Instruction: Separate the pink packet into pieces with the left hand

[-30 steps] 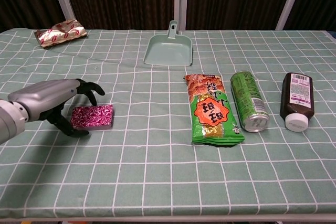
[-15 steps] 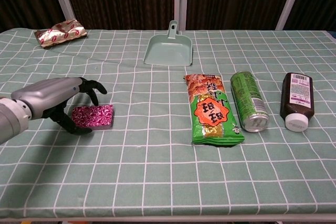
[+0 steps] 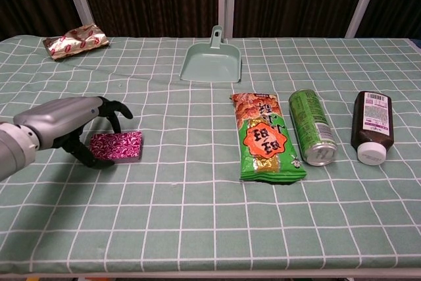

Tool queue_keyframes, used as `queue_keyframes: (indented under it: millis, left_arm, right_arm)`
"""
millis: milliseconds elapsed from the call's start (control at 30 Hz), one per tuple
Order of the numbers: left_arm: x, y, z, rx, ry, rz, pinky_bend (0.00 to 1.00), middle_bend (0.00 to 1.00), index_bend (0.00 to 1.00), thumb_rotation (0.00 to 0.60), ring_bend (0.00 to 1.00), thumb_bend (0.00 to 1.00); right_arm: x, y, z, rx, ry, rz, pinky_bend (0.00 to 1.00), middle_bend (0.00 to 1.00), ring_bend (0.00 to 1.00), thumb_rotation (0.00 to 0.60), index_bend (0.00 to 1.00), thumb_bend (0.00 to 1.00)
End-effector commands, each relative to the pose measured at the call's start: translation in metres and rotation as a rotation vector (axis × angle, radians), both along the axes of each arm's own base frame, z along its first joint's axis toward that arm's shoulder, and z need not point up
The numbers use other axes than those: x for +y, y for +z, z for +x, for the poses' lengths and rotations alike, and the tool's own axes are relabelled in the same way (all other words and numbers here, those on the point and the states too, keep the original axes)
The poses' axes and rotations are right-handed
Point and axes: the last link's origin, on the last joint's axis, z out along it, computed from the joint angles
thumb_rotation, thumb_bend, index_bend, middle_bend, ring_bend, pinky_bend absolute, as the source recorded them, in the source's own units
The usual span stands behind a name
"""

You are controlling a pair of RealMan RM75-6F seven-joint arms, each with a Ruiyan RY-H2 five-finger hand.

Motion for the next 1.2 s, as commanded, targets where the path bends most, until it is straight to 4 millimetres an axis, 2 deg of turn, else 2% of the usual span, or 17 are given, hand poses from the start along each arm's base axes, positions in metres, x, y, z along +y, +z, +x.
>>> queue_keyframes:
  millis: [33,567,733,1200]
  left_arm:
    - [-0.0001,-0.0002,-0.0001,-0.001,0.001,0.0,0.05,0.32,0.21,0.6,0.05,0.22]
    - [0.0011,0.0004,-0.002,0.012,-0.002,0.011,0.05,0.37,0.22,0.6,0.07,0.23]
    - [0.0006,-0.0002,-0.0019,0.014,-0.004,0.014,0.05,0.41,0.22,0.6,0.09,0.23]
    - [0.0017,0.0043,0.0014,-0.008,0.002,0.03,0.05,0.44,0.23,0.6,0.1,0.25]
  right_arm:
    - [0.0001,0.0003,-0.0002,0.0,0.0,-0.001,0.0,0.01,0.0,0.6,0.0,0.16]
    - [0.0005,0.0012,-0.002,-0.003,-0.003,-0.003,0.0,0.01,0.0,0.6,0.0,0.16]
    - [0.0004,0.0014,-0.0031,-0.004,-0.007,-0.004,0.0,0.01,0.0,0.6,0.0,0.17]
    - [0.0006,0.0023,-0.0028,-0.006,-0.004,-0.009,0.0,0.01,0.0,0.6,0.0,0.16]
